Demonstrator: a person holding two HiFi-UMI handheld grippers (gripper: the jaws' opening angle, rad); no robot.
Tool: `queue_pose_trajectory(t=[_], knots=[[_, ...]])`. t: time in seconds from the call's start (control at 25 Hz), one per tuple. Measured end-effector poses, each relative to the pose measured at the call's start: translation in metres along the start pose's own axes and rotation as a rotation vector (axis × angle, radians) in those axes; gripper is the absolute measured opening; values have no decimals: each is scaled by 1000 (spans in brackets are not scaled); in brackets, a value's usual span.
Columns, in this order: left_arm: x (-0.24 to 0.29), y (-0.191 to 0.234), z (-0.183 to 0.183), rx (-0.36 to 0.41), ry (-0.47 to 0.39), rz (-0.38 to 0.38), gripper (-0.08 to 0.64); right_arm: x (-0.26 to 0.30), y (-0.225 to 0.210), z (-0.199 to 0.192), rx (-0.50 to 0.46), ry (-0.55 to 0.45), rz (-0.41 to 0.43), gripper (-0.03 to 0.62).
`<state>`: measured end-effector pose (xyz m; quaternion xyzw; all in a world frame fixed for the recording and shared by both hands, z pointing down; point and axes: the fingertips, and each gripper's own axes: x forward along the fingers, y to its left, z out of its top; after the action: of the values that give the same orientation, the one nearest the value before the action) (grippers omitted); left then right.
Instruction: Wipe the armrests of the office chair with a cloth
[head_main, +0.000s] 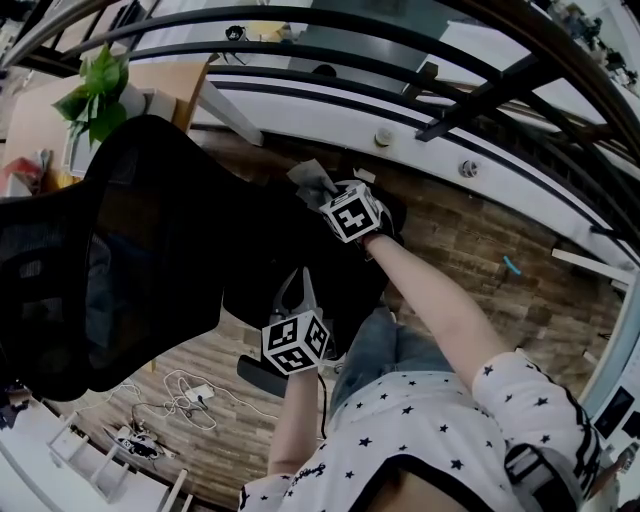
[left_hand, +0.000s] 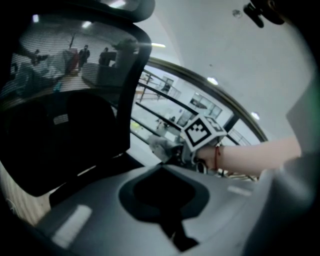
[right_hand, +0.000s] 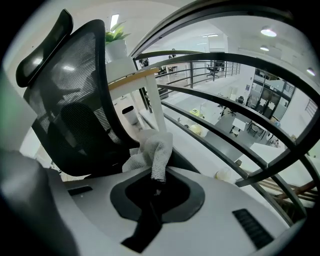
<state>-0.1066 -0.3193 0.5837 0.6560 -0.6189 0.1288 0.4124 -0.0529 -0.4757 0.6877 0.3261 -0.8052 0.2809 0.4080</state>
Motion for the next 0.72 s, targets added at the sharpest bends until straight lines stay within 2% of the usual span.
queue_pose_trajectory(t=[0.72], knots=[[-11,-24,-15,8,-14,-6,5,-28,-23,-37,1,8,-35,32]])
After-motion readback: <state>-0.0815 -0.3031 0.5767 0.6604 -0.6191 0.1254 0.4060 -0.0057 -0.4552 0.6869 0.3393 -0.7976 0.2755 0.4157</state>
